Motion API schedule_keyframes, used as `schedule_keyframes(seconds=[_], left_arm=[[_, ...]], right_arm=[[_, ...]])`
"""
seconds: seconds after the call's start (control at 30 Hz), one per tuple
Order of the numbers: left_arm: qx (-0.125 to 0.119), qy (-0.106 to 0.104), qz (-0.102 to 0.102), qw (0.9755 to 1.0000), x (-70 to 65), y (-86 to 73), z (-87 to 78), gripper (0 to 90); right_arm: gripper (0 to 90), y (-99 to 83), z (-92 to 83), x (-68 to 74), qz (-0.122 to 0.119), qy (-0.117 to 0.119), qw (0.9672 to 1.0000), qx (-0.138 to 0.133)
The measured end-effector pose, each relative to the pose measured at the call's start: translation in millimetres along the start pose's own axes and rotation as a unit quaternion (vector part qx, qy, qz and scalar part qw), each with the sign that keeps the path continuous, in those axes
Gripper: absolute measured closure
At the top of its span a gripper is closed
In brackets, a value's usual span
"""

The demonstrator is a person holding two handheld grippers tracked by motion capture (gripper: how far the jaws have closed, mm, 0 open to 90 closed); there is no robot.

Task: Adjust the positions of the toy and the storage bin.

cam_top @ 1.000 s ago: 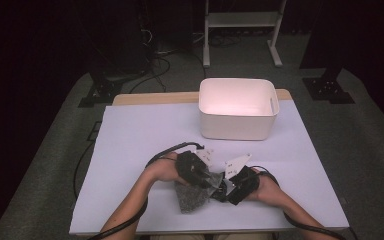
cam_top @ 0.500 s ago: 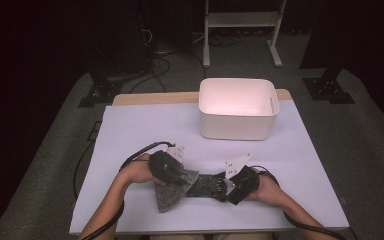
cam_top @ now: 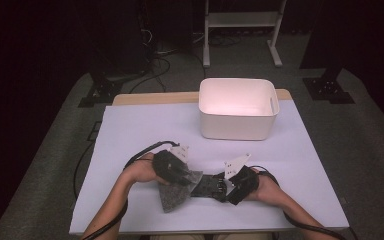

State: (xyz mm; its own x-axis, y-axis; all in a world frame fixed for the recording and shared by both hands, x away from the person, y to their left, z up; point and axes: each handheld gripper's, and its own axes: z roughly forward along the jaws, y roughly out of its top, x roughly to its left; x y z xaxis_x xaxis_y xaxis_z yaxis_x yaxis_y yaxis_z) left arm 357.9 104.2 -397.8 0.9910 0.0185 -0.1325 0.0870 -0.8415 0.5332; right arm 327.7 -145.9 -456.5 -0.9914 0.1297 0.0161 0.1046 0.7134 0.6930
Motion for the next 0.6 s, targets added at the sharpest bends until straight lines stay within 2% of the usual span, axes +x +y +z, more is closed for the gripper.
schedule_keyframes(seconds=[0.2, 0.3, 0.43, 0.6], left_arm=[[0.009, -0.016, 0.041, 0.999, -3.4, 35.6, 21.9, 75.5], [-0.003, -0.022, 0.049, 0.9986, -4.8, 46.7, 28.1, 75.5], [-0.005, -0.029, 0.07, 0.9971, -4.3, 61.2, 35.8, 75.6], [-0.009, -0.036, 0.075, 0.9965, -4.0, 72.4, 45.1, 75.5]], right_arm=[[23.1, 1.4, 0.2, 0.7, -0.003, -0.002, 1.0, 0.003], [23.1, 1.4, 0.2, 0.9, -0.002, -0.002, 1.0, 0.004], [23.1, 2.4, -0.7, 0.4, -0.001, -0.001, 1.0, -0.001], [23.1, 1.4, 0.0, 0.6, 0.009, 0.004, 1.0, -0.003]])
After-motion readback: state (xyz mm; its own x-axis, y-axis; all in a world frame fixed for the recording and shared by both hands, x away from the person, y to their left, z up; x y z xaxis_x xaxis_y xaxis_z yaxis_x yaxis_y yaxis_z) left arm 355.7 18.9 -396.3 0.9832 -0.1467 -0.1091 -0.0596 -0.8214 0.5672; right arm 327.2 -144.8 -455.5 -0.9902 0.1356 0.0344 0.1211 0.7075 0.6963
